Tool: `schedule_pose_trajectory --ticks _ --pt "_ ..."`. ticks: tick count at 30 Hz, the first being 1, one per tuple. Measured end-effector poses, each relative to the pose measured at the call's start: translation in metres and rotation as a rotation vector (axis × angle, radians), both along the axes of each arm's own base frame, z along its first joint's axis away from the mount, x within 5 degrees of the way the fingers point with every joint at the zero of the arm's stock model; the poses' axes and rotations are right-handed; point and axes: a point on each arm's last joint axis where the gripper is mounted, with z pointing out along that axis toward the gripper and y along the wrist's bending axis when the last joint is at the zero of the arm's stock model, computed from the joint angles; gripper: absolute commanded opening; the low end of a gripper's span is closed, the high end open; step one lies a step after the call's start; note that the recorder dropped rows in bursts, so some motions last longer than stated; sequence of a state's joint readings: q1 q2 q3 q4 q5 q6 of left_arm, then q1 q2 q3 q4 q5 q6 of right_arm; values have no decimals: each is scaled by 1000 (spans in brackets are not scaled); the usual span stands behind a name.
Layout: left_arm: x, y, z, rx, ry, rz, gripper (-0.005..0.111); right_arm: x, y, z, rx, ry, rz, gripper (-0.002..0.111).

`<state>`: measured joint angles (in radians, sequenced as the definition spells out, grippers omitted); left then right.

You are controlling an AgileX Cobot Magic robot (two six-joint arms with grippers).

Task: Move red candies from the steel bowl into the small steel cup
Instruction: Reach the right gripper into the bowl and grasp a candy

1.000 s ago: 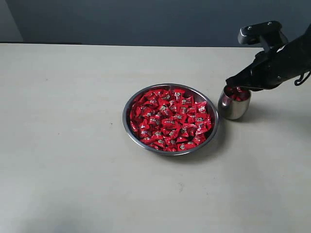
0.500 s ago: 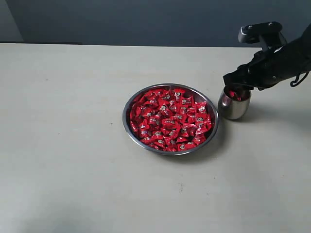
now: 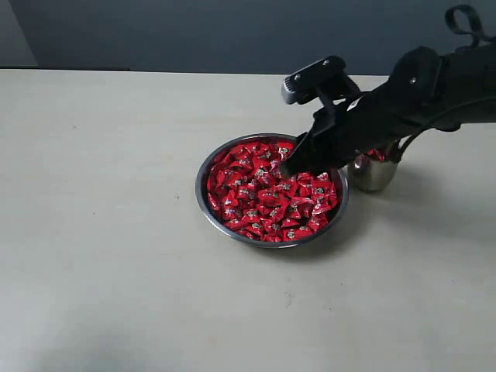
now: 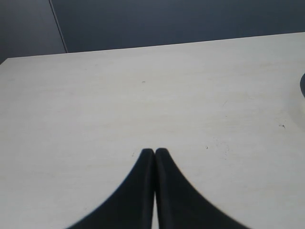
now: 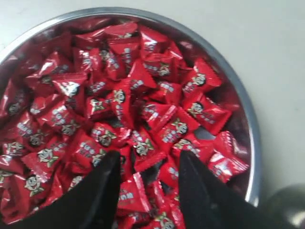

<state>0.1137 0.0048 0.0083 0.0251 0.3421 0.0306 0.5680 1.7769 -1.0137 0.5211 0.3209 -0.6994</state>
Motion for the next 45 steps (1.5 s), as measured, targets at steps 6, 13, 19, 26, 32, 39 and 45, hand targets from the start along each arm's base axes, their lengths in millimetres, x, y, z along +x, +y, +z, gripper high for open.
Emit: schedule_pose_trajectory --ticks 6,13,19,26,32,39,45 --pt "0 0 0 0 0 0 0 5 16 -15 -19 10 37 60" --pt "0 0 0 0 0 0 0 18 26 -33 -53 34 92 61" --pt "0 0 0 0 0 0 0 22 36 -40 -34 61 160 61" --pt "0 0 0 0 0 0 0 31 46 -50 -8 79 172 61" --pt "0 0 0 0 0 0 0 37 50 -64 -16 98 169 27" --pt "0 0 0 0 0 0 0 36 50 -60 -14 92 176 1" --pt "0 0 0 0 0 0 0 31 48 -37 -14 76 214 2"
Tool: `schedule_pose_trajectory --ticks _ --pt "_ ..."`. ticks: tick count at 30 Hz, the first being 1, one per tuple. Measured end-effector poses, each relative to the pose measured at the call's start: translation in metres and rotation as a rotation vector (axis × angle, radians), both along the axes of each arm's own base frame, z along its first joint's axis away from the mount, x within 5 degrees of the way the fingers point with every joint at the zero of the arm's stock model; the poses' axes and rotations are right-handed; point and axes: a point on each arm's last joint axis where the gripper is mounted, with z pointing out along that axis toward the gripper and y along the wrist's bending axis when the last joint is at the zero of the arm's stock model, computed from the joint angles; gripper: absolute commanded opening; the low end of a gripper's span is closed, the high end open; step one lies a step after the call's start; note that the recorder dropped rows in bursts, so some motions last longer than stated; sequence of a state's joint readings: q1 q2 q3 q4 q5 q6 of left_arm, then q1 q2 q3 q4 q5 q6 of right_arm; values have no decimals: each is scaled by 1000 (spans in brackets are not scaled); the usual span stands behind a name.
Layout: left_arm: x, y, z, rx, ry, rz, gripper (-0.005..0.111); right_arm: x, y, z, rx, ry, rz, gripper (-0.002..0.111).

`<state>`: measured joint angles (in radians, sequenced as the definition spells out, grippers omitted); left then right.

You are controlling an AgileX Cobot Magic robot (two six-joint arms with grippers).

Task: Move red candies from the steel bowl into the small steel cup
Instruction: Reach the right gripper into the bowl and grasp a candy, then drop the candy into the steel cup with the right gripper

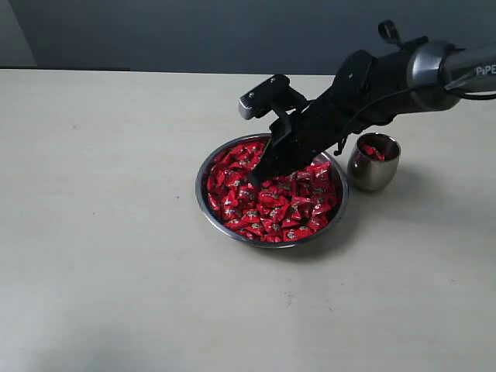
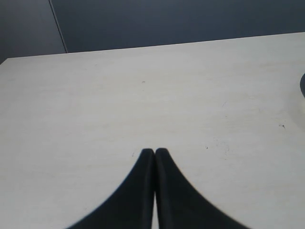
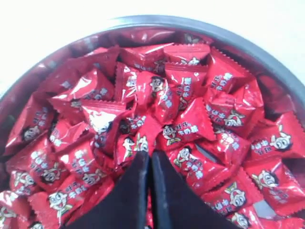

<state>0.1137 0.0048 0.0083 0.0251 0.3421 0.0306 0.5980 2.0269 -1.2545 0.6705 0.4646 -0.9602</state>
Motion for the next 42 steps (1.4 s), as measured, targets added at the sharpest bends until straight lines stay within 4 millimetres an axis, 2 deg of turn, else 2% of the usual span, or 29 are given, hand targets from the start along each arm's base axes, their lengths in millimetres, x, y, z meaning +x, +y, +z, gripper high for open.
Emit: schedule_pose_trajectory --ticks 4,9,14,17,20,23,27,29,31,32,35,37,38,40,42 --pt "0 0 0 0 0 0 0 -2 -6 17 -19 -9 -5 2" --pt "0 0 0 0 0 0 0 4 -28 41 -19 -11 -60 2" --pt "0 0 0 0 0 0 0 16 -69 70 11 1 -178 2" --pt "0 0 0 0 0 0 0 23 -96 80 25 18 -260 2" --pt "0 0 0 0 0 0 0 29 -120 84 32 37 -332 2" --pt "0 0 0 0 0 0 0 27 -141 73 19 78 -395 2" --pt "0 0 0 0 0 0 0 22 -147 57 3 69 -436 2" --pt "0 0 0 0 0 0 0 23 -148 51 -5 64 -444 15" --pt "0 0 0 0 0 0 0 24 -148 47 -10 63 -448 43" --pt "0 0 0 0 0 0 0 25 -148 47 -9 55 -452 48" --pt "0 0 0 0 0 0 0 27 -149 52 1 21 -462 42" --pt "0 0 0 0 0 0 0 24 -147 66 44 -2 -478 33" --pt "0 0 0 0 0 0 0 21 -142 74 69 -19 -471 33" --pt "0 0 0 0 0 0 0 14 -125 81 82 -44 -401 38" --pt "0 0 0 0 0 0 0 4 -101 81 72 -63 -293 50"
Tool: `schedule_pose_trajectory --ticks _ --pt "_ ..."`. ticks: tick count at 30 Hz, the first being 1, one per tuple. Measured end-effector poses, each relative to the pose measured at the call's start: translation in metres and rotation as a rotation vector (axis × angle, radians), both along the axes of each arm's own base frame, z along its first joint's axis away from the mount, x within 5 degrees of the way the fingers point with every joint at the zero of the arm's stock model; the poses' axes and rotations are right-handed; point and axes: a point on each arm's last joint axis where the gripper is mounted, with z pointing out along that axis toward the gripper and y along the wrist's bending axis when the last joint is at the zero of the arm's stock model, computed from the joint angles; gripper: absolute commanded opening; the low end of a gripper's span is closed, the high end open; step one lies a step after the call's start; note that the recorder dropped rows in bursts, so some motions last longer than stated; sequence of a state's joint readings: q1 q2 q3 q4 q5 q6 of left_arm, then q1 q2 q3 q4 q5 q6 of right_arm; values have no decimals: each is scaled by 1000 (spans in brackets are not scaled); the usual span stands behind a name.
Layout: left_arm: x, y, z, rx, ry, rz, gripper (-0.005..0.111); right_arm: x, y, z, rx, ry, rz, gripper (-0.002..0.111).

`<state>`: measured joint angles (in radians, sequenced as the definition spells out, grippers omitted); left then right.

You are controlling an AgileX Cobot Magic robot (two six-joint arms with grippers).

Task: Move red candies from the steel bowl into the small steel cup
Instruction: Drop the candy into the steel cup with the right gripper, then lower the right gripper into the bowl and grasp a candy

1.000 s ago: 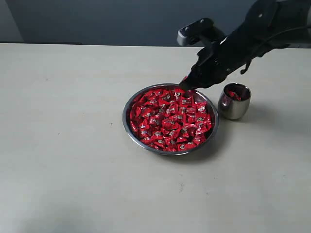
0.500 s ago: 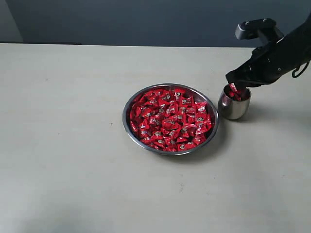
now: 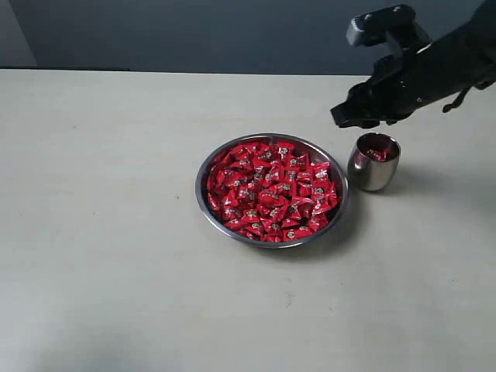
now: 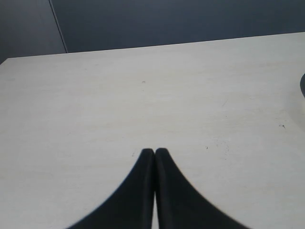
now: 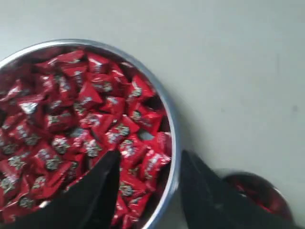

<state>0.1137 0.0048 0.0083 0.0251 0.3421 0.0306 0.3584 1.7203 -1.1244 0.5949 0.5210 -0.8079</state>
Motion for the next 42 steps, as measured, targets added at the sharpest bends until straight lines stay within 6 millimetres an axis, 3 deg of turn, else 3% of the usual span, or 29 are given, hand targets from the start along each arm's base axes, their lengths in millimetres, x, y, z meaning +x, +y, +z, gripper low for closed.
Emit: schedule_pose_trajectory --ticks 3,7,16,36,42 --pt "0 0 0 0 0 0 0 -16 37 -14 -41 8 173 52" --pt "0 0 0 0 0 0 0 -31 64 -43 -89 92 309 52" --pt "0 0 0 0 0 0 0 -37 67 -78 -163 222 389 52" --pt "0 0 0 0 0 0 0 -34 65 -81 -193 211 352 52" --pt "0 0 0 0 0 0 0 -33 63 -96 -233 237 364 52"
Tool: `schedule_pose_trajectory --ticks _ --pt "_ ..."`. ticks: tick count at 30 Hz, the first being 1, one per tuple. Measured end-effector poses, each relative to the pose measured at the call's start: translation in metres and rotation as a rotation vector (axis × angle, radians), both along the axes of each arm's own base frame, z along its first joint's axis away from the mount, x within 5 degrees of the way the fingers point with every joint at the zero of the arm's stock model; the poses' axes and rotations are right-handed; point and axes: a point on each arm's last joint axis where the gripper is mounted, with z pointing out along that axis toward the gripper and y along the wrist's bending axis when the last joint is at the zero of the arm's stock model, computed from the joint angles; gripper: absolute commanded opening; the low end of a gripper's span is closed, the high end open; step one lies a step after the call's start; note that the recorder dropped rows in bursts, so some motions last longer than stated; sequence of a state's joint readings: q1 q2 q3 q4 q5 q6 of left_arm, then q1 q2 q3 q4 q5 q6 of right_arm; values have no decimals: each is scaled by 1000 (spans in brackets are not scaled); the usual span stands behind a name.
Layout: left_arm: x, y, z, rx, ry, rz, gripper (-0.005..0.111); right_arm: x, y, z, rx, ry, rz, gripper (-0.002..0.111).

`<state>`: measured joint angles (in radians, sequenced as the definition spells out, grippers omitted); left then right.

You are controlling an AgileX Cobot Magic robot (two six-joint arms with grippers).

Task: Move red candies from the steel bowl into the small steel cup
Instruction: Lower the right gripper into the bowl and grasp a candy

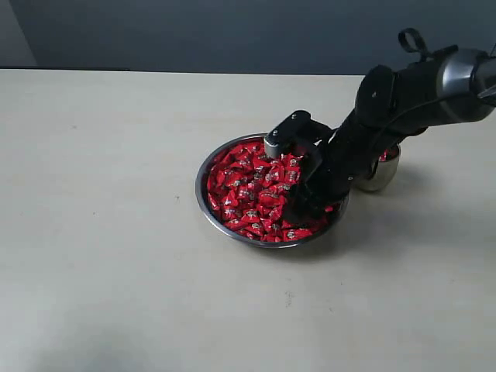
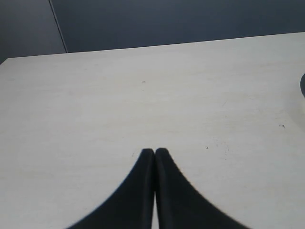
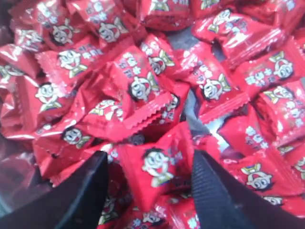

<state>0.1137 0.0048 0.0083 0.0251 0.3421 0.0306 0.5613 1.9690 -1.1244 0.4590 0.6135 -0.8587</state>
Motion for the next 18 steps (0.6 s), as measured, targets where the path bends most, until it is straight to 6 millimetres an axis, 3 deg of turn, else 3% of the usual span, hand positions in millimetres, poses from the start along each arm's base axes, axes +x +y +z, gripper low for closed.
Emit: schedule_pose_trajectory --ticks 3,8,11,18 --pt "0 0 0 0 0 0 0 2 -1 -5 -17 -7 -8 46" --pt "0 0 0 0 0 0 0 4 -1 -5 -22 -26 -15 18" --pt "0 0 0 0 0 0 0 4 -1 -5 -20 -29 -22 8" --pt "0 0 0 0 0 0 0 4 -1 19 19 -89 -33 7"
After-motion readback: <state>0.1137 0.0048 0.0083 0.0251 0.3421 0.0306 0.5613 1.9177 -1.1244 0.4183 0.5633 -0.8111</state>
